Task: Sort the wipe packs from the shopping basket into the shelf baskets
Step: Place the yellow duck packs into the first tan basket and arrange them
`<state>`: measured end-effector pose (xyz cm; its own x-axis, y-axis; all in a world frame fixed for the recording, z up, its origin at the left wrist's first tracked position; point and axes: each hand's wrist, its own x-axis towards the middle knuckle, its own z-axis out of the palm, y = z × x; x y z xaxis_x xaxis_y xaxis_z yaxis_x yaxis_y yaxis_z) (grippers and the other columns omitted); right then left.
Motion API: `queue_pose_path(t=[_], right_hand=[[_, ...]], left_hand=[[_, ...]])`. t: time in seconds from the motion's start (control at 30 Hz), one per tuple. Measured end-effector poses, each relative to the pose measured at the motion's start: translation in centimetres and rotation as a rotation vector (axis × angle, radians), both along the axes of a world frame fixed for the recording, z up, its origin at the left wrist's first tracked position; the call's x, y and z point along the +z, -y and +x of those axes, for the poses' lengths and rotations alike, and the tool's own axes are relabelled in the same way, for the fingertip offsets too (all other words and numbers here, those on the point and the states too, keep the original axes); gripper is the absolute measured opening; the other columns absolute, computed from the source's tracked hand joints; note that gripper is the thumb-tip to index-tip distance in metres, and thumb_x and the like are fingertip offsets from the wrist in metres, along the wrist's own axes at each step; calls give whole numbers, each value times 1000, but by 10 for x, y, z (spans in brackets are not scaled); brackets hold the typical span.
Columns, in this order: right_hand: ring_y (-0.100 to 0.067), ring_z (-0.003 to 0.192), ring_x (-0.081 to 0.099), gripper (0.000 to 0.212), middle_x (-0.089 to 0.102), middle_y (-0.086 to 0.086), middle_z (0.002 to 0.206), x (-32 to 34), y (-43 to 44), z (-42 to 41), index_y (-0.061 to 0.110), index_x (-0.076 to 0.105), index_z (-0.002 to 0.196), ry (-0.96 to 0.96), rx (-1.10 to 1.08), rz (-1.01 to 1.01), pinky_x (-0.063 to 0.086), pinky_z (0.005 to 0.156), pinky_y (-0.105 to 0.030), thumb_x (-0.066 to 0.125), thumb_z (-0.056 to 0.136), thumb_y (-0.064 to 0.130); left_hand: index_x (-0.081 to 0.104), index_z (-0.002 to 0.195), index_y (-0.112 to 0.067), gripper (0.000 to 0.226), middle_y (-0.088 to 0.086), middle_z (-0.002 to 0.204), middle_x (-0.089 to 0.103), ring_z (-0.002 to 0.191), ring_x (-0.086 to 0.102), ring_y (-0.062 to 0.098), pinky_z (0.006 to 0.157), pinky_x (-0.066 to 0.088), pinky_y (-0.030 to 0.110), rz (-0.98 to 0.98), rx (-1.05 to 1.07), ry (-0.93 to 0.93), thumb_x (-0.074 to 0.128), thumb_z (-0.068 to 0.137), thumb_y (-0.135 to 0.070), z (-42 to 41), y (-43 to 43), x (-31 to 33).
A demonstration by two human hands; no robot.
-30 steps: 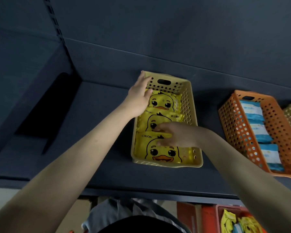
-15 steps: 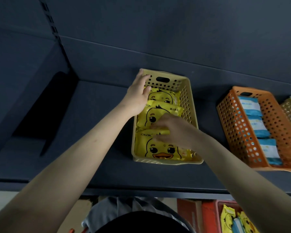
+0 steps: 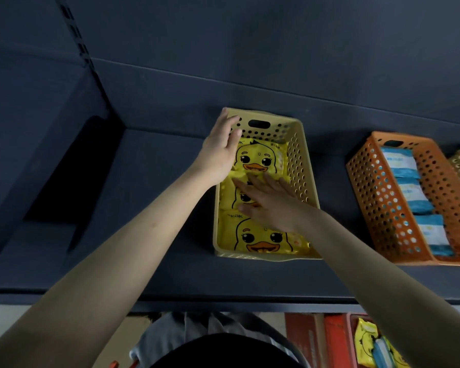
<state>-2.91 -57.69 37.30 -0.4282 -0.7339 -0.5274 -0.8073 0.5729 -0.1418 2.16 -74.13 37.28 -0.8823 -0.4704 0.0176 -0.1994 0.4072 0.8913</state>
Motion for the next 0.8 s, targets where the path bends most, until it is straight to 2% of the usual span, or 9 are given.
queue_pose_path(t=[0.13, 0.23, 0.33, 0.53, 0.67, 0.73, 0.8], right_hand=[[-21, 136, -41, 60, -38, 9, 152, -11, 5, 2, 53, -19, 143, 0, -62, 3, -21, 112, -54, 17, 95, 64], [-21, 135, -42, 63, -41, 11, 149, -6, 6, -1, 54, -20, 142, 25, -79, 6, -23, 110, -55, 18, 94, 67], [-22, 134, -43, 64, -42, 8, 148, -5, 2, 4, 52, -22, 143, 48, -165, -53, -21, 113, -51, 19, 95, 65], [-23, 131, -46, 70, -52, 4, 142, -19, 3, 11, 46, -33, 139, 20, -201, -35, -21, 114, -50, 18, 95, 64], [-23, 133, -44, 72, -49, 4, 144, -17, 3, 9, 46, -32, 140, 49, -204, -55, -21, 113, -48, 22, 95, 63], [-23, 138, -37, 74, -41, 3, 150, -9, 2, 6, 44, -25, 145, 83, -220, -72, -16, 114, -47, 27, 96, 62], [-24, 146, -21, 76, -28, 2, 157, 9, 0, 3, 37, -15, 150, 136, -276, -119, -4, 119, -48, 33, 97, 58]], left_hand=[[32, 148, -21, 44, -6, 163, 3, 147, 17, 10, 109, 16, 20, -1, -15, 5, 30, 105, -33, 0, 2, -1], [32, 148, -22, 44, -7, 163, 4, 146, 17, 10, 111, 17, 21, 1, -11, 7, 29, 105, -33, 0, 2, 0], [33, 148, -21, 44, -7, 163, 5, 146, 18, 8, 105, 15, 14, 12, -7, -7, 30, 105, -32, 1, 3, 0], [37, 146, -18, 42, -4, 163, 8, 146, 16, 8, 103, 14, 10, 32, 9, -49, 32, 105, -29, -2, 2, -4], [38, 144, -17, 41, -3, 163, 9, 146, 18, 9, 104, 17, 11, 45, 8, -68, 32, 105, -29, -2, 2, -5], [36, 146, -18, 43, -4, 163, 7, 147, 17, 10, 110, 20, 18, 29, -9, -40, 33, 105, -31, -1, 4, -3], [32, 149, -21, 47, -6, 163, 3, 148, 13, 12, 116, 18, 31, -18, -63, 29, 34, 104, -36, 3, 9, 5]])
